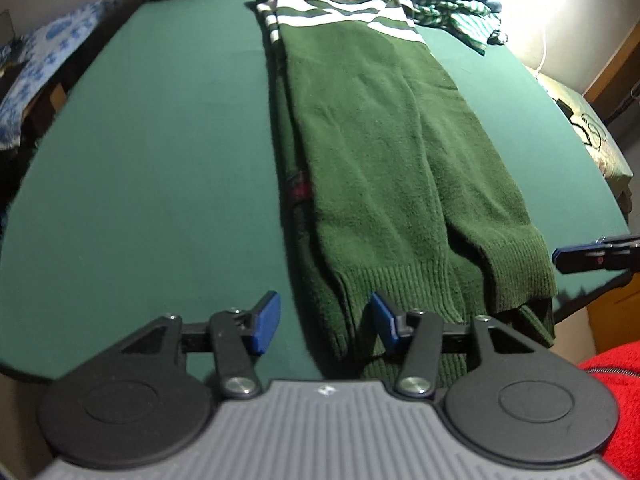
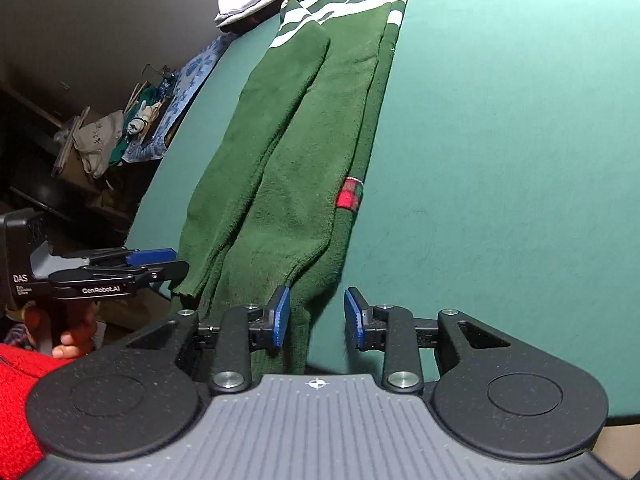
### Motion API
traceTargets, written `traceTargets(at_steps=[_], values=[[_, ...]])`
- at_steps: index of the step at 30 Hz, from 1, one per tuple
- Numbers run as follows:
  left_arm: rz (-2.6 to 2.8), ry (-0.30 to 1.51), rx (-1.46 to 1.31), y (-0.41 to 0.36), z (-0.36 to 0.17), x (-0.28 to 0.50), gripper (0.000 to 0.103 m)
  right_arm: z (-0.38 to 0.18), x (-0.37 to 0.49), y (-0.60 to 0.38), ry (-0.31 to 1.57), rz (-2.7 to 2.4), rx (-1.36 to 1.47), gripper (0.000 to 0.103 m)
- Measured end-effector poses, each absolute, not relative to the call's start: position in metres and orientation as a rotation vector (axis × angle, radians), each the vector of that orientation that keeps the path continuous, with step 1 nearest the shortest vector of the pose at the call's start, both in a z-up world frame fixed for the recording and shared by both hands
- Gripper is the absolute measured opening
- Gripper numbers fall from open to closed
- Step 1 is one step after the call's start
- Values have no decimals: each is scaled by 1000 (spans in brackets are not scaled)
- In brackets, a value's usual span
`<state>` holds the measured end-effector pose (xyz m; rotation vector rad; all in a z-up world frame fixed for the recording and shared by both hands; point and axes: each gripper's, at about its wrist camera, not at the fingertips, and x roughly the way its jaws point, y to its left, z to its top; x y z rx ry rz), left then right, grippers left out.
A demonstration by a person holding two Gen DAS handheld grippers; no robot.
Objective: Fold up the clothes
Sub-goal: 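Move the right tool to the knit hem end of the green strip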
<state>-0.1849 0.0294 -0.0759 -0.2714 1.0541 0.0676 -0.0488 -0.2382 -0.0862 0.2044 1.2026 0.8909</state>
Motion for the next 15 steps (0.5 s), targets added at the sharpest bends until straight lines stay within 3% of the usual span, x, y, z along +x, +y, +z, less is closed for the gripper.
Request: traceTargets(at_steps=[6, 15], values=[[35, 1059, -305, 33, -78, -184, 66, -91, -43, -240, 1240, 907, 265, 41], [-62, 1082, -433, 46, -78, -179, 64, -89, -39, -242, 1292, 874, 337, 52]])
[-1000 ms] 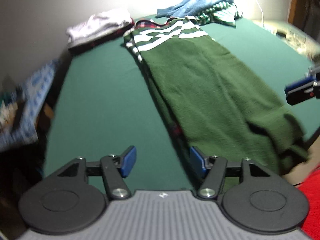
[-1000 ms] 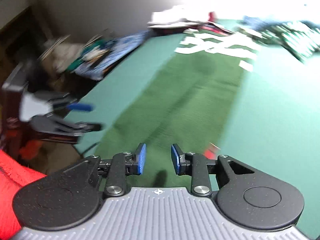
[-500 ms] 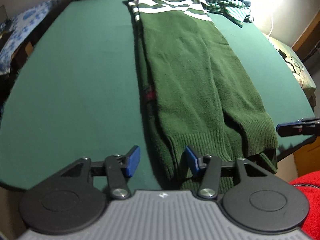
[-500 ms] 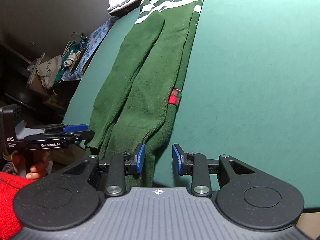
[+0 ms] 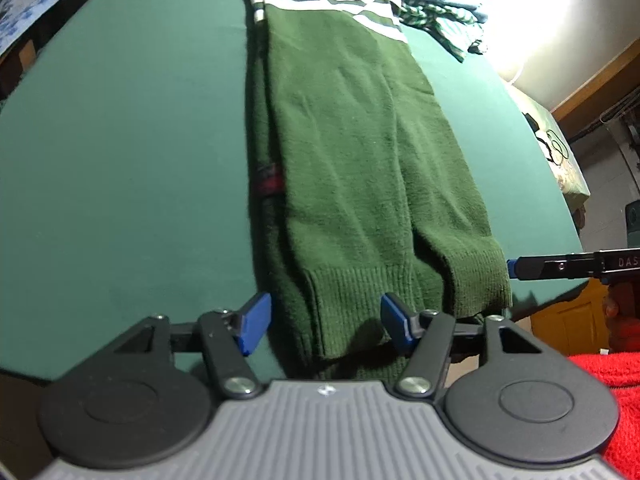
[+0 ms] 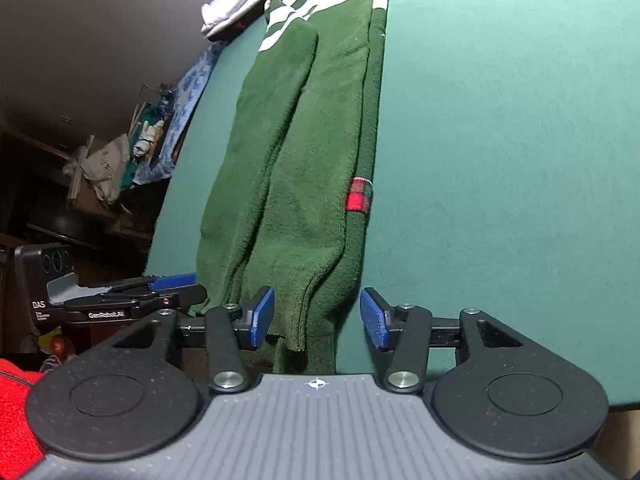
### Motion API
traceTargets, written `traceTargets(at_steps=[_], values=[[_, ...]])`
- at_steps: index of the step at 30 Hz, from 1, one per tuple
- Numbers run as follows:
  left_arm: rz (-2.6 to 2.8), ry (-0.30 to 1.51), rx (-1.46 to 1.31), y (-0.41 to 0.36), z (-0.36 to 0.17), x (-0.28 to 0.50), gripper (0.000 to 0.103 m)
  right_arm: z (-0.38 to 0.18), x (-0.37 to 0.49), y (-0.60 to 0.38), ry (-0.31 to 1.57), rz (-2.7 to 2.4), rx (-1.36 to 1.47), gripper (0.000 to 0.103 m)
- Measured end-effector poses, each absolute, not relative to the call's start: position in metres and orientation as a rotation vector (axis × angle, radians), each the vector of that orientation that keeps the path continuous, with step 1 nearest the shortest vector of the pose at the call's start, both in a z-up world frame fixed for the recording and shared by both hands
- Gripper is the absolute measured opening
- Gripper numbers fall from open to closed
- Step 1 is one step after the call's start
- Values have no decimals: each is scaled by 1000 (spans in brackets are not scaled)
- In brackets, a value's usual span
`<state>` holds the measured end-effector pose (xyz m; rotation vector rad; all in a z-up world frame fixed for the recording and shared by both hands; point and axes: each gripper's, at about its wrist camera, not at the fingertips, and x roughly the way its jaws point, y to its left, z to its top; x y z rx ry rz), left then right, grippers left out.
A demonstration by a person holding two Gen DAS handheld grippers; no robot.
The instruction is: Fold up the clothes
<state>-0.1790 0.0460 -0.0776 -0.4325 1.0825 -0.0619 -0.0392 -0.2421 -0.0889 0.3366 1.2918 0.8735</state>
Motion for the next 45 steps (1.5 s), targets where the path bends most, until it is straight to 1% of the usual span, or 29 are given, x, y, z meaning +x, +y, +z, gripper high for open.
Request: traceTargets(at_steps=[3, 5, 9, 12, 18, 19, 21, 22, 23, 24, 28, 30, 31, 32, 34, 38, 40, 43, 44, 45], values=[[-84, 1088, -432, 45, -78, -179, 69, -89, -41, -238, 1312, 882, 324, 51], [-107, 1095, -428, 45, -79, -179, 73, -90, -42, -236, 1323, 882, 320, 49], [-124, 1109, -444, 46, -79, -179, 73, -95, -45, -236, 1361, 857, 331, 42], [-128, 1117, -510, 54, -81, -181, 73, -99, -47, -233, 1389, 855, 340, 38], [-136, 1133, -617, 66, -84, -178, 72, -100, -48, -225, 1382, 866, 329, 37], [-135, 1136, -623, 66, -84, -177, 71, -99, -48, -224, 1380, 867, 323, 36], [-122, 1144, -647, 69, -85, -174, 62, -98, -48, -220, 1375, 868, 302, 34], [-113, 1149, -672, 70, -86, -173, 49, -97, -48, -218, 1371, 863, 282, 28], [-103, 1153, -697, 72, -88, -171, 44, -96, -47, -215, 1367, 857, 262, 24], [-96, 1156, -715, 73, -89, -170, 41, -95, -48, -214, 1363, 854, 247, 20], [-94, 1160, -722, 73, -89, -168, 38, -92, -51, -208, 1346, 847, 192, 19], [-101, 1161, -713, 73, -88, -167, 43, -90, -52, -204, 1338, 848, 159, 19], [-108, 1163, -711, 72, -88, -166, 51, -89, -53, -202, 1334, 851, 142, 21], [-113, 1164, -709, 72, -88, -165, 53, -89, -53, -202, 1332, 852, 135, 21], [-124, 1166, -704, 70, -88, -164, 56, -90, -52, -202, 1331, 854, 137, 23], [-129, 1179, -694, 69, -87, -161, 63, -92, -53, -202, 1338, 847, 172, 24], [-130, 1187, -666, 66, -85, -159, 63, -92, -53, -201, 1336, 850, 170, 27], [-102, 1192, -561, 58, -79, -156, 65, -91, -53, -200, 1329, 855, 171, 32], [-86, 1189, -516, 56, -77, -155, 69, -91, -53, -201, 1327, 854, 175, 32], [-79, 1185, -487, 54, -76, -154, 70, -91, -52, -201, 1328, 853, 179, 32]])
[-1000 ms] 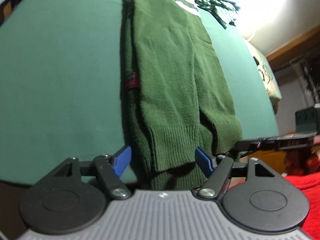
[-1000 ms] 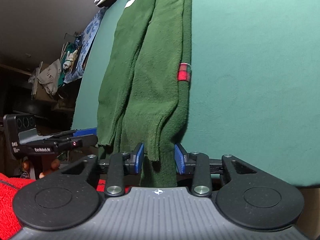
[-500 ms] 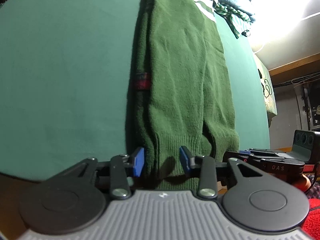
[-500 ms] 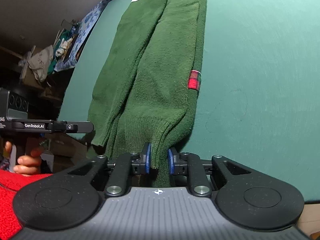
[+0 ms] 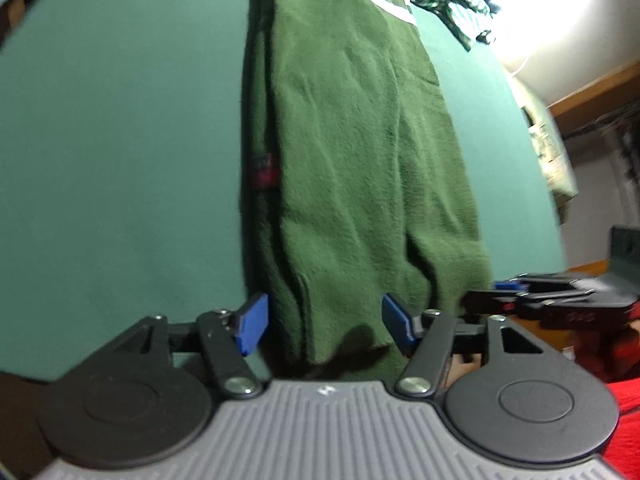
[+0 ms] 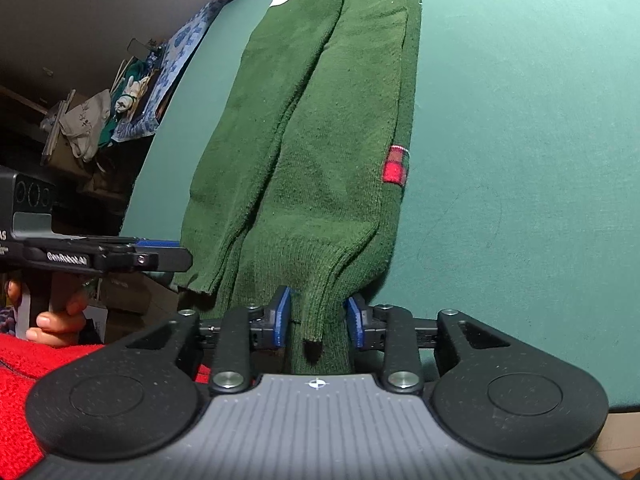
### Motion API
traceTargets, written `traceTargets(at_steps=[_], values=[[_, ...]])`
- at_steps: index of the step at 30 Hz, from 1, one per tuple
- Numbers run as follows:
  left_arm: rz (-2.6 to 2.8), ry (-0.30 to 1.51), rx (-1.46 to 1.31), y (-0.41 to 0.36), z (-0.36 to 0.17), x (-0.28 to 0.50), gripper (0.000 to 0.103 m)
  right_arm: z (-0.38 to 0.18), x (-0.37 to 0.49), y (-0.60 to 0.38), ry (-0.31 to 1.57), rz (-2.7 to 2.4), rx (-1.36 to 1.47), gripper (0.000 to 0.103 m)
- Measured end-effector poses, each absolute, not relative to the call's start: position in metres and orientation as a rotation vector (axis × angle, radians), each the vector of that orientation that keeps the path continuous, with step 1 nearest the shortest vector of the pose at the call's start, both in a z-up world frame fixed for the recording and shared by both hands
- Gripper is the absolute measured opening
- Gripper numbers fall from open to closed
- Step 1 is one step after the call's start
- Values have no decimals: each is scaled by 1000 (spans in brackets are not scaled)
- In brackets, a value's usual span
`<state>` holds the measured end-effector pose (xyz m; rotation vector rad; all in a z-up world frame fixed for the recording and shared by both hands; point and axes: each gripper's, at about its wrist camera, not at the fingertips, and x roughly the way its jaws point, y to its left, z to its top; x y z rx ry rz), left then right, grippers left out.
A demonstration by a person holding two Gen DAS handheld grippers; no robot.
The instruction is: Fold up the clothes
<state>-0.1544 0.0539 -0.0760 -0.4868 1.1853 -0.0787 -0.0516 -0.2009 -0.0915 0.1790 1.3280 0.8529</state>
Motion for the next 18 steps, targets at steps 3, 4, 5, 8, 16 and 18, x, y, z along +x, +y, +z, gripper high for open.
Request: traceTargets(at_steps=[3, 4, 5, 8, 16, 18], values=[[-89, 1185, -454, 52, -77, -152, 76, -92, -49, -201, 1333, 854, 189, 32], [-99, 1190, -455, 51, -78, -151, 83, -92, -49, -200, 1335, 854, 189, 32], [-109, 1194, -455, 49, -78, -150, 86, -92, -49, -199, 1337, 855, 189, 32], [-120, 1205, -452, 46, -78, -152, 85, -92, -48, -199, 1347, 858, 186, 32], [-85, 1206, -474, 50, -77, -152, 72, -93, -43, -198, 1380, 852, 180, 25], [-75, 1212, -488, 52, -77, -151, 69, -95, -42, -201, 1385, 853, 191, 23]])
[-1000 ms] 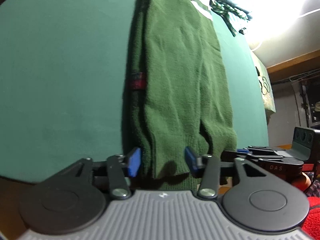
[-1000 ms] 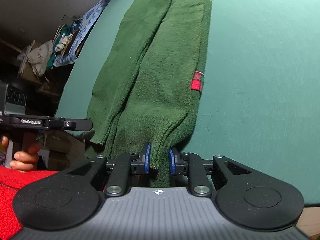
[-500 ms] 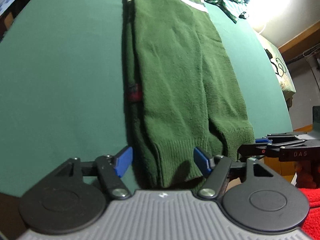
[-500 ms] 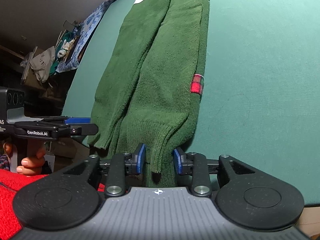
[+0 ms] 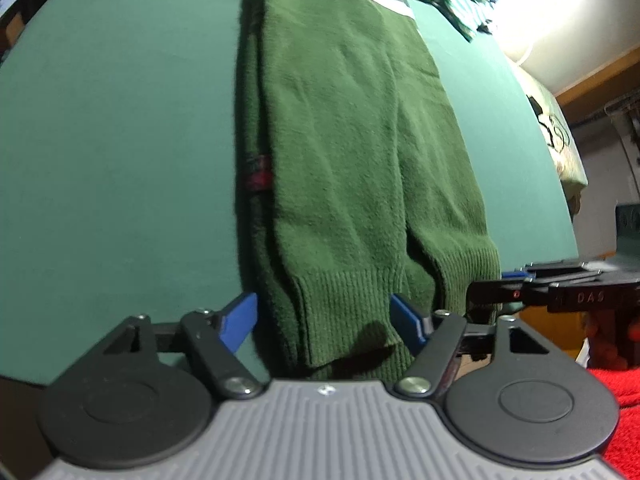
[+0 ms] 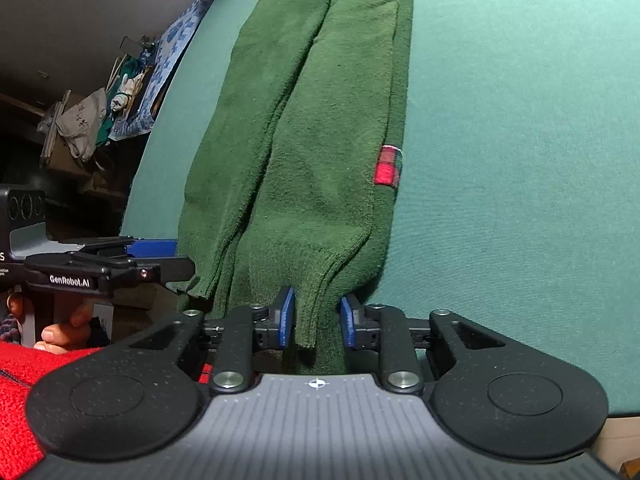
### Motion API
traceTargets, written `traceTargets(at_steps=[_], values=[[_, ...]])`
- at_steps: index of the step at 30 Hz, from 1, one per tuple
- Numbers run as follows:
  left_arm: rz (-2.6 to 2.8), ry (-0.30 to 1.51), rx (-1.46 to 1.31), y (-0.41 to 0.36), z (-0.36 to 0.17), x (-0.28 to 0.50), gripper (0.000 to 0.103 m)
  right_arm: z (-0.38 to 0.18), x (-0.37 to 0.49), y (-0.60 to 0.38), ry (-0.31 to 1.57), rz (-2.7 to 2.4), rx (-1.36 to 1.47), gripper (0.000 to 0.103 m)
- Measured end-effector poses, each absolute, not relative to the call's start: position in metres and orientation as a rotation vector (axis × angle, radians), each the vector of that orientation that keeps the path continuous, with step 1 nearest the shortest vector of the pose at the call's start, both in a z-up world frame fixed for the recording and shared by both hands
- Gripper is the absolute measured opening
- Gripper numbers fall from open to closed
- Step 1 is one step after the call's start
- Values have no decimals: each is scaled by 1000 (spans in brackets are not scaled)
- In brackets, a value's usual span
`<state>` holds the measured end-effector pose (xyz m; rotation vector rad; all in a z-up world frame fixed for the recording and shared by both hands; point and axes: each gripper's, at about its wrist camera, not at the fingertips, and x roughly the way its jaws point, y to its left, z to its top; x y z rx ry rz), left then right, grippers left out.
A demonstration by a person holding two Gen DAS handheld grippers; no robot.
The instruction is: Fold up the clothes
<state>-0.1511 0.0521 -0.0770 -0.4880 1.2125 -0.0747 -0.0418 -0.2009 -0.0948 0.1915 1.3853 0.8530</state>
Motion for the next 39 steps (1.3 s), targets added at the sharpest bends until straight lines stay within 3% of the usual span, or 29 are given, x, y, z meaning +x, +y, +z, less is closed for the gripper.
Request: traceTargets(at_steps=[6, 12, 20, 28, 39], values=[[-67, 1282, -459, 43, -74, -139, 66, -87, -47, -189, 1356, 871, 75, 24], [-83, 1289, -394, 33, -73, -139, 71, -88, -47, -188, 1341, 874, 56, 26], [-38, 1271, -337, 29, -68, -145, 50, -87, -51, -185, 1327, 854, 60, 21], [-27, 1269, -265, 19, -64, -146, 45, -81, -58, -175, 1292, 837, -50, 21], [-5, 1272, -231, 14, -60, -147, 45, -79, -69, -162, 1239, 800, -142, 21]])
